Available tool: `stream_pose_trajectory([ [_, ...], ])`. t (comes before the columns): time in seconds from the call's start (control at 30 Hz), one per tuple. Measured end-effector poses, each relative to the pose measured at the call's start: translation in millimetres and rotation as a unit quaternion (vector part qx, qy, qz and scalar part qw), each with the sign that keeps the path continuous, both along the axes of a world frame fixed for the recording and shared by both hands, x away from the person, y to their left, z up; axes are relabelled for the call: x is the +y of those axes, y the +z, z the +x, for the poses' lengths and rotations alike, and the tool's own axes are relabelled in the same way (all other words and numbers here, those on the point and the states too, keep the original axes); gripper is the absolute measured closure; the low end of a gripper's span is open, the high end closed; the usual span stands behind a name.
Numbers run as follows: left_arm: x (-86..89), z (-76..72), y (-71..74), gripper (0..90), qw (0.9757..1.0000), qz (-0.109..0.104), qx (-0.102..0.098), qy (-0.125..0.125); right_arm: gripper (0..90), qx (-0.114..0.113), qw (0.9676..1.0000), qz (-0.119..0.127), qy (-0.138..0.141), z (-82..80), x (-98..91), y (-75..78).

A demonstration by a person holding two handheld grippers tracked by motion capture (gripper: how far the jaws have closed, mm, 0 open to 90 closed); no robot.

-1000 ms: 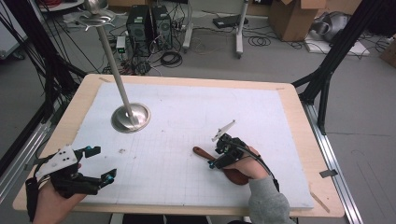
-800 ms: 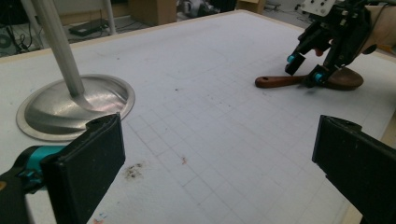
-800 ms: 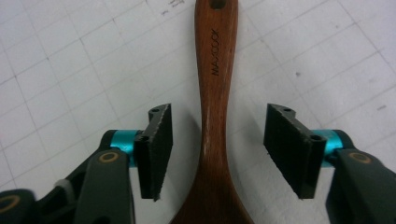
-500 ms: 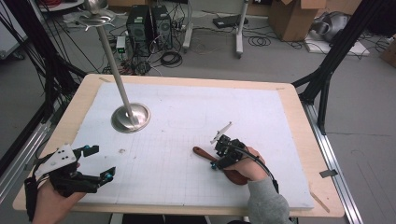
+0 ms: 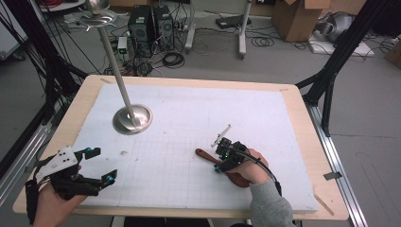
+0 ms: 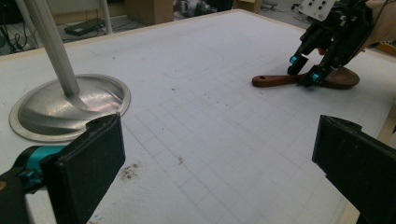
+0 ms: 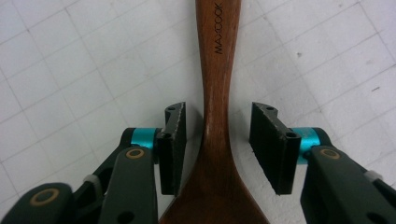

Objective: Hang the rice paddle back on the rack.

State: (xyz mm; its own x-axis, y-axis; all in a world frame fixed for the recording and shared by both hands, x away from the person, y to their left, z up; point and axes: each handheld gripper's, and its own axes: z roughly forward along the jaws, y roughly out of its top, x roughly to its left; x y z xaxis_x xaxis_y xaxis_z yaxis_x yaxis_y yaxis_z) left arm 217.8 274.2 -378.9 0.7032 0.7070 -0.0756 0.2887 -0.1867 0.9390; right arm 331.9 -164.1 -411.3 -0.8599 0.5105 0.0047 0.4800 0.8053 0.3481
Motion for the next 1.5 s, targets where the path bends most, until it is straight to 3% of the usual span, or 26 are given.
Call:
stream_pose_trajectory([
  [0.5, 3.0, 1.0, -3.1, 2.9, 1.0, 0.001, 0.004, 0.006, 73.8, -0.002, 0.9999, 0.008, 0.015, 2.3, -0.6, 0.4],
  [0.83, 4.2, 1.9, -3.8, 2.9, 1.0, 0.002, 0.005, 0.006, 76.3, -0.004, 0.9997, 0.018, 0.014, 3.5, -0.7, 0.9],
  [0.9, 4.6, 1.7, -3.6, 2.9, 1.0, 0.002, 0.005, 0.008, 76.3, -0.012, 0.9994, 0.027, 0.015, 3.7, -1.7, 2.5],
  [1.0, 5.0, 1.3, -3.1, 2.9, 1.0, 0.0, 0.004, 0.008, 76.3, -0.043, 0.9979, 0.047, 0.007, 3.8, -4.3, 6.5],
  [1.23, 4.4, 1.5, -3.1, 2.9, 1.0, 0.001, 0.004, 0.008, 76.4, -0.067, 0.9945, 0.08, 0.0, 3.3, -12.0, 15.0],
  [1.5, 2.6, -0.1, 0.2, 2.9, 1.0, -0.003, -0.002, 0.004, 76.6, -0.113, 0.9863, 0.118, -0.019, -0.2, -19.5, 28.5],
])
